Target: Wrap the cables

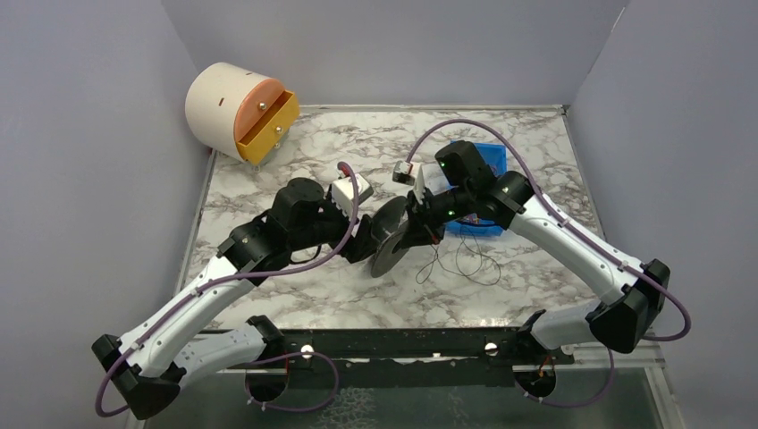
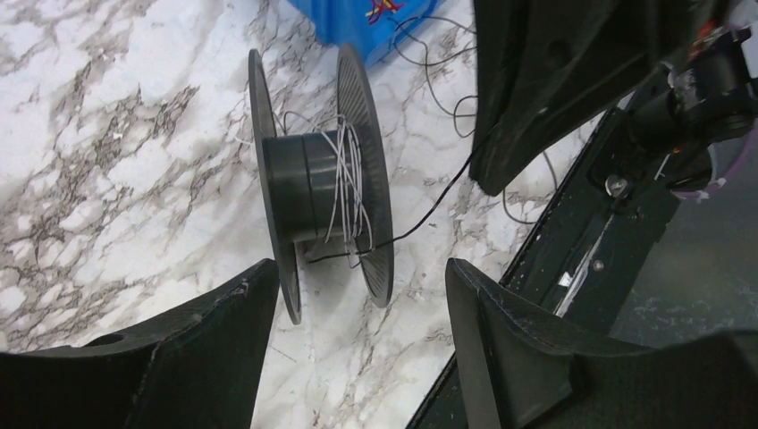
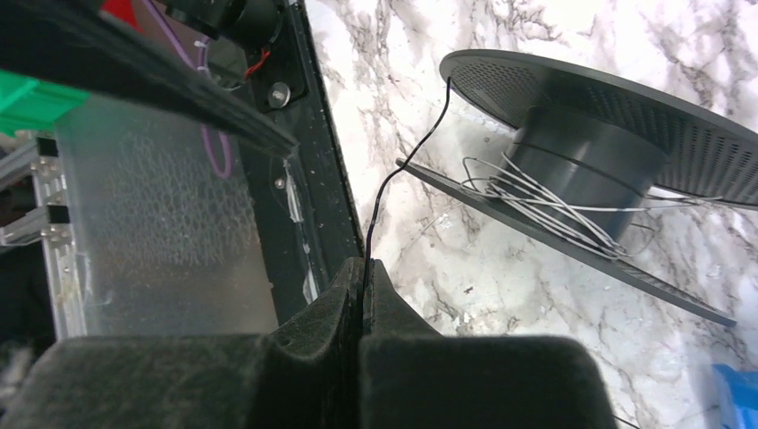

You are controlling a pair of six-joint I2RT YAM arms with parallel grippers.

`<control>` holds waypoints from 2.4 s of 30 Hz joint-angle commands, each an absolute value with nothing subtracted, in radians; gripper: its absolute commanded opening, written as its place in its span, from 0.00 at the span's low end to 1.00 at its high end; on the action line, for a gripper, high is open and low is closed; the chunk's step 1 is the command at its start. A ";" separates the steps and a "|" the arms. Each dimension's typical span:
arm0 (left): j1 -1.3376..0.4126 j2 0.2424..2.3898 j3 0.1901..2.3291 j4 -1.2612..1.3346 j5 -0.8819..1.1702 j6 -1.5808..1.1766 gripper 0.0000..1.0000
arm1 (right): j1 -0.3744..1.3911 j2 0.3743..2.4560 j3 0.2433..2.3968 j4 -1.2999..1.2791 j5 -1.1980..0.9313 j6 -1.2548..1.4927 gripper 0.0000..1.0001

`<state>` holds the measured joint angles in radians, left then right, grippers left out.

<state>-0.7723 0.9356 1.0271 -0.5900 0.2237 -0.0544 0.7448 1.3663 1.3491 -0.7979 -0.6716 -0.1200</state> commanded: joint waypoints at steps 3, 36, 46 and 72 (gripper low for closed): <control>-0.773 0.940 1.091 -0.593 0.244 -0.012 0.74 | 0.741 1.448 1.416 -0.793 -0.785 -0.067 0.01; -0.773 1.134 1.004 -0.467 0.080 0.041 0.69 | 0.649 1.630 1.516 -0.801 -0.792 0.146 0.01; -0.772 1.180 1.001 -0.464 0.075 0.038 0.58 | 0.649 1.634 1.489 -0.771 -0.774 0.172 0.01; -0.765 1.195 0.989 -0.444 0.097 0.028 0.62 | 0.649 1.692 1.501 -0.788 -0.566 0.203 0.01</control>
